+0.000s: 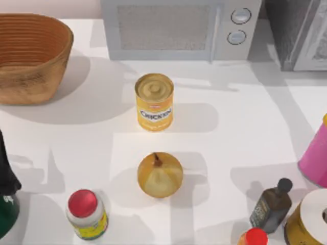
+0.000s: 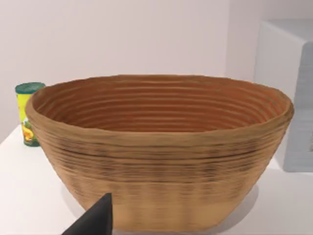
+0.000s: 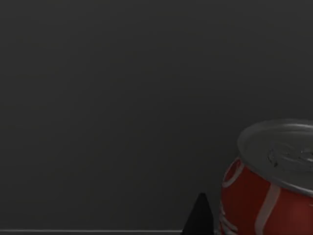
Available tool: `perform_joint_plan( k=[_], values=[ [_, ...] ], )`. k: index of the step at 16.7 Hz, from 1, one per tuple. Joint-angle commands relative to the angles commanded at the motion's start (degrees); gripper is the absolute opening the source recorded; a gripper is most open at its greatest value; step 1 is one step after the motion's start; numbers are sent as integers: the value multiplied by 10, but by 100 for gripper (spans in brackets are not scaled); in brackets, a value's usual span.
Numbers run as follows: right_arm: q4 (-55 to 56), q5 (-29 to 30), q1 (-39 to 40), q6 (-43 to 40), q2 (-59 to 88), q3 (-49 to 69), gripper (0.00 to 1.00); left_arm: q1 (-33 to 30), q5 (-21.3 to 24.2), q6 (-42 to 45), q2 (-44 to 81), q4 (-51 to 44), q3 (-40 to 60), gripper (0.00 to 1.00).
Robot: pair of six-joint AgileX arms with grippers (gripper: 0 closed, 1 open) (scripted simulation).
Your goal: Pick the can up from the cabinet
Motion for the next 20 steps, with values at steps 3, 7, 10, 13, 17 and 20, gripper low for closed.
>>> perform_joint_plan(
  k=[3, 7, 10, 13, 17, 20],
  values=[
    [0, 0, 0, 0, 0, 0, 0, 0, 0, 0, 0, 0, 0, 100],
    [-1, 1, 2, 1, -2, -1, 0, 0, 0, 0, 0, 0, 0, 100],
    [-31, 26, 28, 1, -38, -22, 0, 0, 0, 0, 0, 0, 0, 100],
    [-70, 56, 59, 1, -116, -49, 0, 0, 0, 0, 0, 0, 0, 100],
    [-125, 100, 105, 0, -225, -84, 0, 0, 0, 0, 0, 0, 0, 100],
    [-158, 128, 134, 0, -267, -108, 0, 0, 0, 0, 0, 0, 0, 100]
  ],
)
